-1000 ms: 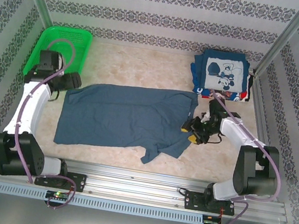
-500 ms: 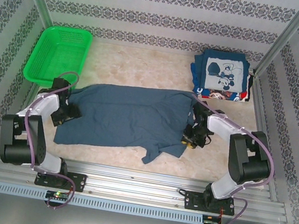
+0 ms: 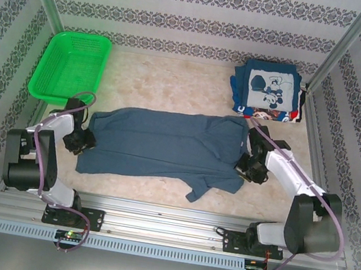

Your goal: Fold and stack the t-shirts

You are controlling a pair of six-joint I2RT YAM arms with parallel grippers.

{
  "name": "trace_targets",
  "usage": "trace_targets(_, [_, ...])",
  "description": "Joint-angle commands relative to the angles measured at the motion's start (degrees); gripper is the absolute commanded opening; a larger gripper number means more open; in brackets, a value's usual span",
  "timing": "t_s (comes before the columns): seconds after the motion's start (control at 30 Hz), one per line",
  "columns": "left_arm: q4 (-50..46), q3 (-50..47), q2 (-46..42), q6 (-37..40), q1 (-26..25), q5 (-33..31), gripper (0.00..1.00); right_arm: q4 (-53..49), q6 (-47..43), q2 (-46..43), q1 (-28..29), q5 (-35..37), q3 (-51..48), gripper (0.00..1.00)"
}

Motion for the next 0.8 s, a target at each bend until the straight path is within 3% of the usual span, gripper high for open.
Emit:
trace_targets(0.0, [-2.2,-4.0,-3.8,-4.3,-0.5,4.9,0.36,-6.8,0.7,-2.8,-2.3,6.8,-2.2,0.0])
trace_targets(0.1, [-4.7,-1.8,-5.8,-4.7,-0.4,6.3,0.53,-5.8,-0.2,-4.4,-5.3,6.0,-3.4,0.0])
trace_targets(0.27, [-6.1,7.8,-7.5,-6.1,-0.4,6.2,0.66,-3.9,-1.0,-4.2,-5.8,3.8,-1.8,0.42])
trace_targets(0.4, [-4.8,14.2,-3.9,-7.8,-1.2,13.9,0.65,-2.6,-3.0,-4.6,-5.7,-0.8,1.4,0.61])
trace_targets(0.5, [-4.0,15.0,-2.4,-7.5,-3.4,15.0,0.62,-1.8,-5.6,-6.0,-5.7,-3.1,3.8,0.76])
trace_targets(0.57, [-1.8,13.3,-1.6,-7.9,-3.8,16.9,0.57,-0.8,-7.3,-6.6,-5.9,-4.2,4.8,0.81])
trace_targets(0.77, [1.0,10.9,2.0,-6.3,-7.3,18.4,0.56,0.5,-10.3,-4.7,-6.8,-8.1,6.6,0.85])
